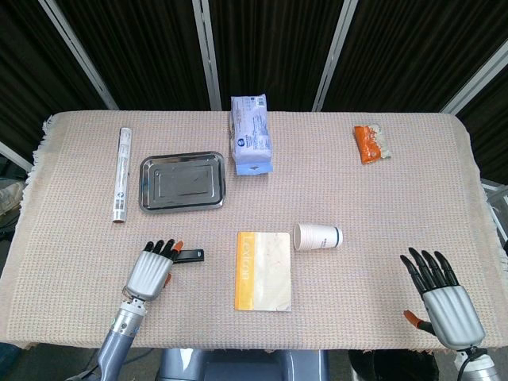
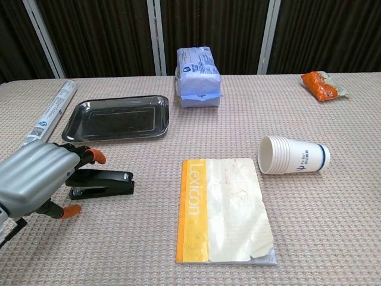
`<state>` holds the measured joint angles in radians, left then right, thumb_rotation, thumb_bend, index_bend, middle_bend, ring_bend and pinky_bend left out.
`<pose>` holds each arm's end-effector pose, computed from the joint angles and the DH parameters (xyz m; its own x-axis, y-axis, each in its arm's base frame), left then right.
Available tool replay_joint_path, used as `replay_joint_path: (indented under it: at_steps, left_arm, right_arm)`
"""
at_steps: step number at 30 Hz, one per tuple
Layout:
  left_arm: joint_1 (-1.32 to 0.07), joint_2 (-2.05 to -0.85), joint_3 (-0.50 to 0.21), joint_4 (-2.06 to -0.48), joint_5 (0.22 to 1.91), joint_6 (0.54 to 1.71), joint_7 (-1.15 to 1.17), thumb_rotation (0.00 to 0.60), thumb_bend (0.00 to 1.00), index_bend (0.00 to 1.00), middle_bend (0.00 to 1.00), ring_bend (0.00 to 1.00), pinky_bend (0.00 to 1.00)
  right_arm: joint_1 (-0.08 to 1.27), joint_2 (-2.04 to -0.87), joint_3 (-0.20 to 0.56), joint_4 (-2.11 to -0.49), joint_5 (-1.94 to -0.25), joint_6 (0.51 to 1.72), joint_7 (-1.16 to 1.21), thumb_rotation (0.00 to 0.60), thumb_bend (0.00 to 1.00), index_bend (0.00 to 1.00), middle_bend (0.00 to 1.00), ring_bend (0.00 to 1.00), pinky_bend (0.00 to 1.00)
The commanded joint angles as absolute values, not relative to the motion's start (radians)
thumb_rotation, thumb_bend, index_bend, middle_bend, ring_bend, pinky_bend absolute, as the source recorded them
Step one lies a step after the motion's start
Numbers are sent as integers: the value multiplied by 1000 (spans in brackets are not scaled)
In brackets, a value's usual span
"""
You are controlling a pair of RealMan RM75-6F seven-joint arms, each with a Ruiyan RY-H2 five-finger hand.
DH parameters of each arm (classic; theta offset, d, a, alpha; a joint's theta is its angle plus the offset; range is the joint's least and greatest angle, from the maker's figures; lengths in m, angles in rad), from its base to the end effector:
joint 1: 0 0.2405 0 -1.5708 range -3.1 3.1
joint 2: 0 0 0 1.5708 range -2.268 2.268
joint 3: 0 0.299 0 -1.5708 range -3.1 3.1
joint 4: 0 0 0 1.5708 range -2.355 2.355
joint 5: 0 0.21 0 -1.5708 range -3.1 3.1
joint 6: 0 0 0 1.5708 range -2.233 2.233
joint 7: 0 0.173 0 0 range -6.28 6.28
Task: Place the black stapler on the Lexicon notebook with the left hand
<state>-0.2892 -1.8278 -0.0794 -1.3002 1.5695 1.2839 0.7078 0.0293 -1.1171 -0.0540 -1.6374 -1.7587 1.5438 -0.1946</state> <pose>-0.2313 0.2620 -0.0809 0.6780 -0.0210 0.7348 0.6894 -0.3289 -0.6454 -0.3190 -0.1676 0.1526 0.5514 -0.0273 0.8338 -0.8171 -0.2191 0.5332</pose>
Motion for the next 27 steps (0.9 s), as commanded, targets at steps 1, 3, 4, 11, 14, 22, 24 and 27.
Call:
replay_joint_path:
  at_steps: [1,3,4,11,14,22,24,27]
  left_arm:
    - [-303,-1846,-86,-1281,1569,1286,690,600,212,300,303,335,441]
    - [-311,-1859,-88,-1262,1563,1281,683,600,224,336,325,356,455]
    - [-313,-1862,-88,-1256,1558,1276,682,600,236,353,337,366,463]
    - [-332,-1896,-101,-1196,1526,1265,661,600,321,493,430,450,535]
    - [-347,-1915,-111,-1155,1512,1251,635,600,379,544,471,484,563]
    - [-373,-1956,-109,-1087,1536,1290,542,600,500,671,571,574,641]
    - [-381,-1963,-104,-1076,1555,1308,514,600,499,671,571,574,642]
    - [-395,-1974,-98,-1061,1581,1330,468,600,499,673,572,576,645]
  right_arm:
    - [30,-1118,-55,-1637,-1757,1538,-199,600,30,0,0,0,0]
    - [30,-1119,-55,-1638,-1756,1538,-200,600,30,0,0,0,0]
    - [29,-1118,-55,-1638,-1756,1540,-199,600,30,0,0,0,0]
    - [24,-1109,-56,-1639,-1757,1552,-183,600,31,0,0,0,0]
    - [26,-1110,-57,-1640,-1761,1549,-189,600,30,0,0,0,0]
    - [27,-1115,-59,-1640,-1758,1537,-201,600,30,0,0,0,0]
    - [29,-1116,-59,-1641,-1756,1533,-206,600,30,0,0,0,0]
    - [30,-1120,-60,-1641,-1757,1527,-215,600,31,0,0,0,0]
